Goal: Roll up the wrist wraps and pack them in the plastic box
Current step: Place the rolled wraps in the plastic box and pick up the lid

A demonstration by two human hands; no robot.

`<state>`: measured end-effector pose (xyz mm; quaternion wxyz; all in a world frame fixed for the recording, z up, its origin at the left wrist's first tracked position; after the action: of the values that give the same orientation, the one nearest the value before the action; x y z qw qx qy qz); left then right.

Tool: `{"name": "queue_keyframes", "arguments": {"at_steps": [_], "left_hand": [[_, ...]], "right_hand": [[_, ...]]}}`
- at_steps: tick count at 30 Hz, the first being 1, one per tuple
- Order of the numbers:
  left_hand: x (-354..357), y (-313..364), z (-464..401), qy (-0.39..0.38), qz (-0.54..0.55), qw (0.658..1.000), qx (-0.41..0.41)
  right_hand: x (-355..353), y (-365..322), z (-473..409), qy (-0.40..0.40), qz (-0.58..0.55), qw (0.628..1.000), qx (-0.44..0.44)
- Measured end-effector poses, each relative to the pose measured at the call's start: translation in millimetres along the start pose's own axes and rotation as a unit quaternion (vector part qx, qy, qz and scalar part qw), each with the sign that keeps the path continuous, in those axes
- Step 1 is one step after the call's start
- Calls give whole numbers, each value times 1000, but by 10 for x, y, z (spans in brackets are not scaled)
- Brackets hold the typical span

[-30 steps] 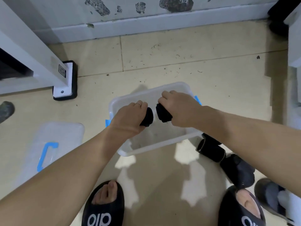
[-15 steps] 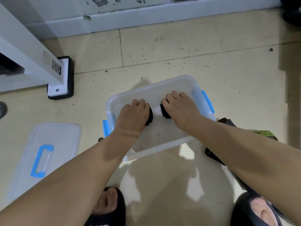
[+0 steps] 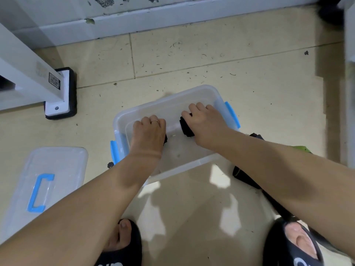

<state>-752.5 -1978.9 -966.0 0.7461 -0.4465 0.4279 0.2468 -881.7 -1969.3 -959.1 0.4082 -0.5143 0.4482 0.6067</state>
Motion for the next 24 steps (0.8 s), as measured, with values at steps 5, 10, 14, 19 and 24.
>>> {"name": "queue_keyframes", "arguments": {"at_steps": [5,10,14,19,24], "left_hand": [[-678,210,-11,119,69,989,49],[-1452,1233,420,304,197,887,288],[-1109,2070,611,209,164,886,379],[-661,2426,666,126,99,918,363],[-648,2599,660,130,82,924,351]], "right_hand": [[-639,739,754,94,-202,963,153],[-15,1508,1647,-14,-305,875,374],[533,1364,1752,-120,-348,861,351],[651,1291,1644,-164,-393,843,330],[686,1338,1670,-167,-395,846,315]]}}
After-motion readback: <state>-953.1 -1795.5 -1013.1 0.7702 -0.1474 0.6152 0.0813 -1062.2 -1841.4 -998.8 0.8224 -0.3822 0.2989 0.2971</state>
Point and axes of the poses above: each hand's wrist, its own z-axis away from the middle knuckle, its own x-axis out of the palm, y = z × x, the point moved 7 cm from there along -z, towards the middle knuckle, and after that the axes turned 1 degree about z, right-handed, at the moved point
